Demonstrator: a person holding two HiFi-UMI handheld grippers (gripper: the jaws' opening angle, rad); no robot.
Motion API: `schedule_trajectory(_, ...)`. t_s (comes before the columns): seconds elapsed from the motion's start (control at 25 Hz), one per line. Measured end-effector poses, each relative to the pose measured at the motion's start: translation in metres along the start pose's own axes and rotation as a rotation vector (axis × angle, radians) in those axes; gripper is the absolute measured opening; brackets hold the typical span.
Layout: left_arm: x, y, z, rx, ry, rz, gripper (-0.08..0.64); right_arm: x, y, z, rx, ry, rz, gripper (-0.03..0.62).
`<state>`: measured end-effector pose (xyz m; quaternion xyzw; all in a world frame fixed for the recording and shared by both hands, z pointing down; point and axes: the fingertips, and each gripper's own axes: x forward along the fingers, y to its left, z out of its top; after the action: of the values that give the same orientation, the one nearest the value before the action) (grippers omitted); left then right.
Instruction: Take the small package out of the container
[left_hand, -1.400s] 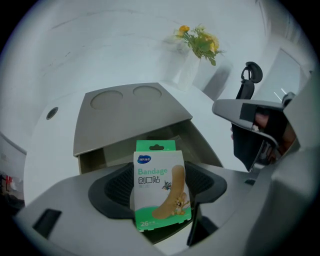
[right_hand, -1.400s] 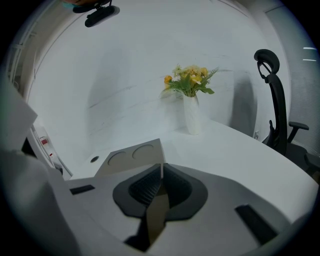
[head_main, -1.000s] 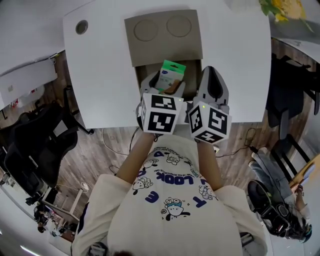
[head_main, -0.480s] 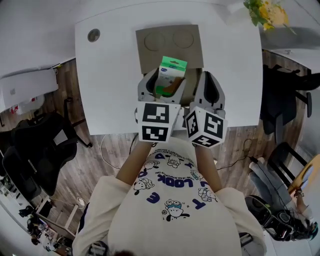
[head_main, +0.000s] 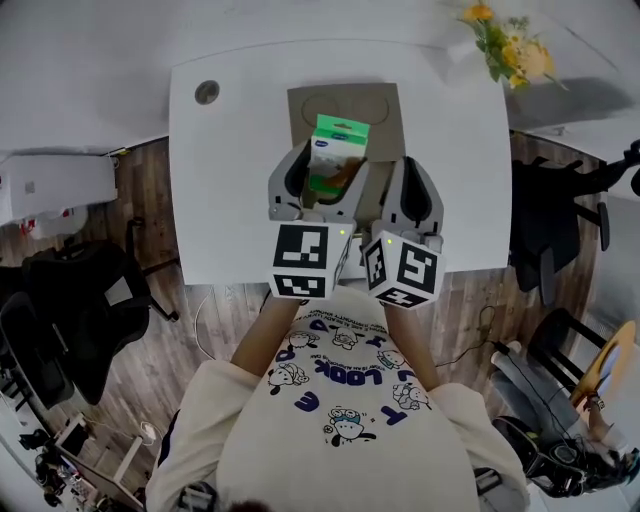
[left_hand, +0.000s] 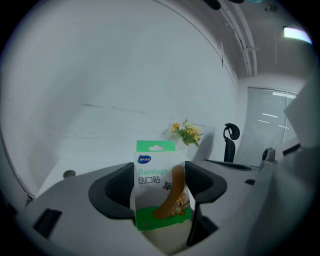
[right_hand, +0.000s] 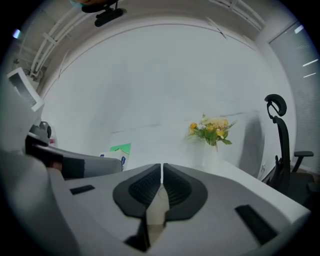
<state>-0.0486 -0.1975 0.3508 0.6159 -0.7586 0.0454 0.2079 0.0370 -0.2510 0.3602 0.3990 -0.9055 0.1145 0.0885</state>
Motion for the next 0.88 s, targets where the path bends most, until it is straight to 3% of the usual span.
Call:
schedule_trajectory(0.6,-0.051,0.036,0.06,0.076,-0.251,0.081,0.328,-0.006,0.041,0.039,-0.05,-0.128,0.011,0.032)
schedule_trajectory(0.88,-0.07,0.047,0.074,0.094,-0.317,0.107,0.327,-0.012,0.056,0.053,-0.069,-0.175,0.022,0.032)
